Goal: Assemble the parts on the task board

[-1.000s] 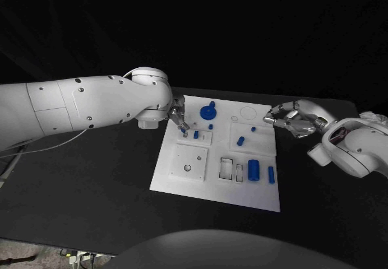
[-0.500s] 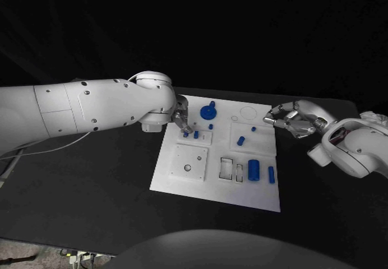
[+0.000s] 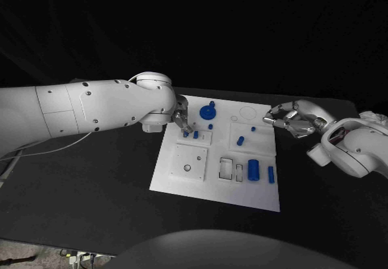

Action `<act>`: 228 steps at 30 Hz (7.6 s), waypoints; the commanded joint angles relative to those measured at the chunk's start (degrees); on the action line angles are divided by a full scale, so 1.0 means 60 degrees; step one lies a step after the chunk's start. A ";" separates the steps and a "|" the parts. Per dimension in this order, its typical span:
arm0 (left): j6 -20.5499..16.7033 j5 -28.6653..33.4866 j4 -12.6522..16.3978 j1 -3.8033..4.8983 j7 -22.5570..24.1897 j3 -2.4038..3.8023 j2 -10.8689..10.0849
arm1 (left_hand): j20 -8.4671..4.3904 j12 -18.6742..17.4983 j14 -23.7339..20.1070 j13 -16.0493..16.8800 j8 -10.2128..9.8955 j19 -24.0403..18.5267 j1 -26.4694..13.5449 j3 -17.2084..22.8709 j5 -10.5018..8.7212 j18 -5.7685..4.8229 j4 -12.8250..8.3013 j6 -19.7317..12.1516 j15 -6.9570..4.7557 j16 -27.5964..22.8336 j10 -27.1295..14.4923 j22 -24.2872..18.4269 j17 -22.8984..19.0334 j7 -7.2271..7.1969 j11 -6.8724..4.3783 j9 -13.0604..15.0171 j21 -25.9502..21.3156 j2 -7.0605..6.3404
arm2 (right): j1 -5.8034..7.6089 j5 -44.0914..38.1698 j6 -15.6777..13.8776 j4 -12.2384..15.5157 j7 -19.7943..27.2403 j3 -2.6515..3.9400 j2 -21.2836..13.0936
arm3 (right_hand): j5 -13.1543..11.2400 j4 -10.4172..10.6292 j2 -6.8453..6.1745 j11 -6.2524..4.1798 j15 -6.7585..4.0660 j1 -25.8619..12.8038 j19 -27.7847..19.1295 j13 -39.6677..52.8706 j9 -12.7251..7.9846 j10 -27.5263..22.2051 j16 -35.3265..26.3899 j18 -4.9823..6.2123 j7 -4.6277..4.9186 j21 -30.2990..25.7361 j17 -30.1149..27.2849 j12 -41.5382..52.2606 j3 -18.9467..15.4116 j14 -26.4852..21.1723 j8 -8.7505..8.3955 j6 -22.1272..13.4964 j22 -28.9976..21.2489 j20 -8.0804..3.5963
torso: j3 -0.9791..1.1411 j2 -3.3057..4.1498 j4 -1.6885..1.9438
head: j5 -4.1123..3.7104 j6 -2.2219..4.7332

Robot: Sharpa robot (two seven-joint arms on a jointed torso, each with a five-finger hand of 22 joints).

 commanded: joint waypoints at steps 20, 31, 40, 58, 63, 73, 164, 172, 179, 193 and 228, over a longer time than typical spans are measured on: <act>-0.0092 -0.0299 -0.0088 -0.0079 -0.0778 -0.0017 0.0007 | -0.0044 0.0023 0.0987 0.2515 0.0011 0.0630 0.0030 0.0104 -0.0043 -0.0058 -0.0022 0.0053 -0.0020 0.0023 0.1010 0.2157 0.2512 -0.0069 -0.0005 0.0003 -0.0076 0.0117 | -0.0018 -0.0047 0.0124 0.0001 0.0057 -0.0003 0.0007 | 0.0059 -0.0048 -0.0010 0.0083 0.0092 0.0095 -0.0035 0.2507 -0.0014 0.1011 0.0033 0.0149 0.0014 -0.0068 0.2512 0.0035 -0.0004 0.0996 0.0018 0.0024 0.1846 0.0060 | 0.0003 0.0004 0.0004 | 0.0019 0.0002; -0.0168 -0.0500 -0.0147 -0.0109 -0.0755 -0.0019 0.0023 | -0.0043 0.0023 0.0987 0.2515 0.0001 0.0631 0.0025 0.0136 -0.0040 -0.0058 -0.0034 0.0052 -0.0019 0.0023 0.1010 0.2159 0.2512 -0.0068 -0.0004 0.0002 -0.0075 0.0127 | -0.0021 -0.0047 0.0128 0.0001 0.0060 -0.0003 -0.0002 | 0.0062 -0.0053 -0.0012 0.0083 0.0092 0.0102 -0.0037 0.2507 -0.0015 0.1011 0.0033 0.0150 0.0015 -0.0070 0.2512 0.0035 -0.0002 0.0996 0.0017 0.0024 0.1846 0.0061 | 0.0002 -0.0001 0.0000 | 0.0011 0.0002; -0.0081 -0.0509 -0.0169 -0.0130 -0.0792 -0.0025 0.0047 | -0.0042 0.0023 0.0987 0.2515 -0.0005 0.0622 0.0022 0.0151 -0.0039 -0.0054 -0.0043 0.0051 -0.0019 0.0023 0.1010 0.2150 0.2512 -0.0066 -0.0004 0.0002 -0.0089 0.0127 | -0.0022 -0.0047 0.0127 -0.0019 0.0062 -0.0003 0.0013 | 0.0065 -0.0058 -0.0014 0.0084 0.0092 0.0111 -0.0034 0.2507 -0.0017 0.1011 0.0033 0.0149 0.0016 -0.0067 0.2512 0.0035 0.0000 0.0996 0.0016 0.0024 0.1847 0.0061 | 0.0005 -0.0006 0.0004 | 0.0016 0.0002; 0.0100 -0.0364 -0.0129 -0.0155 -0.0887 -0.0037 0.0060 | -0.0041 0.0023 0.0987 0.2515 -0.0012 0.0612 0.0017 0.0172 -0.0040 -0.0051 -0.0062 0.0052 -0.0018 0.0023 0.1010 0.2142 0.2512 -0.0065 -0.0002 0.0004 -0.0102 0.0119 | -0.0033 -0.0047 0.0122 -0.0040 0.0068 -0.0003 0.0025 | 0.0075 -0.0082 -0.0024 0.0084 0.0094 0.0143 -0.0044 0.2507 -0.0021 0.1011 0.0033 0.0152 0.0015 -0.0077 0.2512 0.0035 0.0008 0.0996 0.0015 0.0022 0.1843 0.0061 | 0.0002 -0.0001 0.0005 | 0.0030 0.0002; 0.0114 -0.0354 -0.0142 -0.0157 -0.0900 -0.0040 0.0057 | -0.0040 0.0023 0.0987 0.2515 -0.0017 0.0600 0.0011 0.0184 -0.0040 -0.0045 -0.0072 0.0051 -0.0017 0.0023 0.1010 0.2132 0.2512 -0.0063 -0.0001 0.0004 -0.0119 0.0115 | -0.0036 -0.0047 0.0127 -0.0043 0.0056 -0.0003 0.0027 | 0.0082 -0.0095 -0.0027 0.0084 0.0094 0.0162 -0.0042 0.2507 -0.0022 0.1011 0.0033 0.0151 0.0015 -0.0076 0.2512 0.0035 0.0014 0.0996 0.0014 0.0020 0.1844 0.0062 | 0.0003 -0.0004 0.0007 | 0.0027 0.0002; 0.0170 -0.0344 -0.0163 -0.0163 -0.0913 -0.0046 0.0089 | -0.0037 0.0023 0.0987 0.2515 -0.0043 0.0583 -0.0001 0.0234 -0.0038 -0.0038 -0.0111 0.0034 -0.0014 0.0023 0.1010 0.2117 0.2512 -0.0057 0.0003 0.0004 -0.0144 0.0113 | -0.0038 -0.0047 0.0132 -0.0048 0.0039 -0.0003 0.0034 | 0.0085 -0.0102 -0.0029 0.0085 0.0094 0.0171 -0.0058 0.2507 -0.0024 0.1011 0.0033 0.0156 0.0016 -0.0091 0.2512 0.0035 0.0017 0.0996 0.0012 0.0018 0.1837 0.0062 | 0.0001 -0.0003 0.0003 | 0.0051 0.0002; -0.1948 -0.1831 0.0889 -0.0364 -0.0465 -0.0053 -0.0620 | -0.0009 0.0023 0.0987 0.2515 -0.0187 0.0522 -0.0112 0.0189 -0.0336 -0.0010 -0.0460 -0.0022 0.0011 0.0023 0.1010 0.2062 0.2512 -0.0006 0.0043 0.0047 -0.0259 0.0081 | -0.0202 -0.0033 -0.0040 -0.0142 0.0207 -0.0002 0.0007 | 0.0127 -0.0176 -0.0052 0.0084 0.0096 0.0274 -0.0163 0.2507 -0.0068 0.1011 0.0033 0.0186 0.0040 -0.0198 0.2512 0.0035 0.0047 0.0996 -0.0059 -0.0118 0.1797 0.0067 | 0.0008 -0.0008 0.0015 | 0.0064 0.0002; -0.1919 -0.1889 0.0904 -0.0389 -0.0505 -0.0055 -0.0660 | -0.0010 0.0023 0.0987 0.2515 -0.0189 0.0518 -0.0144 0.0179 -0.0343 -0.0008 -0.0439 -0.0013 0.0010 0.0023 0.1010 0.2058 0.2512 -0.0006 0.0043 0.0049 -0.0267 0.0096 | -0.0225 -0.0030 -0.0063 -0.0155 0.0233 -0.0002 0.0030 | 0.0129 -0.0179 -0.0053 0.0082 0.0096 0.0279 -0.0185 0.2507 -0.0071 0.1011 0.0033 0.0192 0.0042 -0.0219 0.2512 0.0035 0.0048 0.0996 -0.0066 -0.0134 0.1788 0.0067 | -0.0003 -0.0007 0.0002 | 0.0078 0.0002; -0.1850 -0.1718 0.0905 -0.0413 -0.0512 -0.0056 -0.0647 | -0.0010 0.0023 0.0987 0.2515 -0.0191 0.0513 -0.0160 0.0174 -0.0344 -0.0005 -0.0428 -0.0010 0.0010 0.0023 0.1010 0.2052 0.2512 -0.0006 0.0043 0.0050 -0.0276 0.0105 | -0.0236 -0.0029 -0.0070 -0.0158 0.0243 -0.0002 0.0035 | 0.0129 -0.0179 -0.0053 0.0082 0.0096 0.0279 -0.0185 0.2507 -0.0071 0.1011 0.0033 0.0192 0.0042 -0.0219 0.2512 0.0035 0.0048 0.0996 -0.0066 -0.0134 0.1788 0.0067 | 0.0003 -0.0001 -0.0001 | 0.0087 0.0002; -0.1714 -0.1335 0.0974 -0.0458 -0.0548 -0.0058 -0.0641 | -0.0010 0.0023 0.0987 0.2515 -0.0189 0.0507 -0.0190 0.0162 -0.0343 -0.0003 -0.0410 0.0003 0.0010 0.0023 0.1010 0.2047 0.2512 -0.0006 0.0042 0.0055 -0.0287 0.0121 | -0.0241 -0.0028 -0.0102 -0.0171 0.0267 -0.0001 0.0049 | 0.0132 -0.0184 -0.0054 0.0082 0.0096 0.0286 -0.0196 0.2507 -0.0075 0.1011 0.0033 0.0195 0.0044 -0.0230 0.2512 0.0035 0.0050 0.0996 -0.0074 -0.0152 0.1784 0.0067 | 0.0003 -0.0006 -0.0001 | 0.0076 0.0002; -0.1417 -0.1384 0.0873 -0.0554 -0.0766 -0.0064 -0.0577 | -0.0011 0.0023 0.0987 0.2515 -0.0187 0.0474 -0.0219 0.0148 -0.0334 0.0012 -0.0395 0.0023 0.0009 0.0023 0.1010 0.2015 0.2512 -0.0011 0.0040 0.0061 -0.0338 0.0141 | -0.0244 -0.0019 -0.0093 -0.0173 0.0285 0.0000 0.0058 | 0.0167 -0.0226 -0.0057 0.0087 0.0099 0.0337 -0.0214 0.2507 -0.0082 0.1011 0.0033 0.0200 0.0046 -0.0250 0.2512 0.0035 0.0070 0.0996 -0.0079 -0.0178 0.1778 0.0068 | -0.0002 -0.0002 0.0003 | 0.0106 0.0002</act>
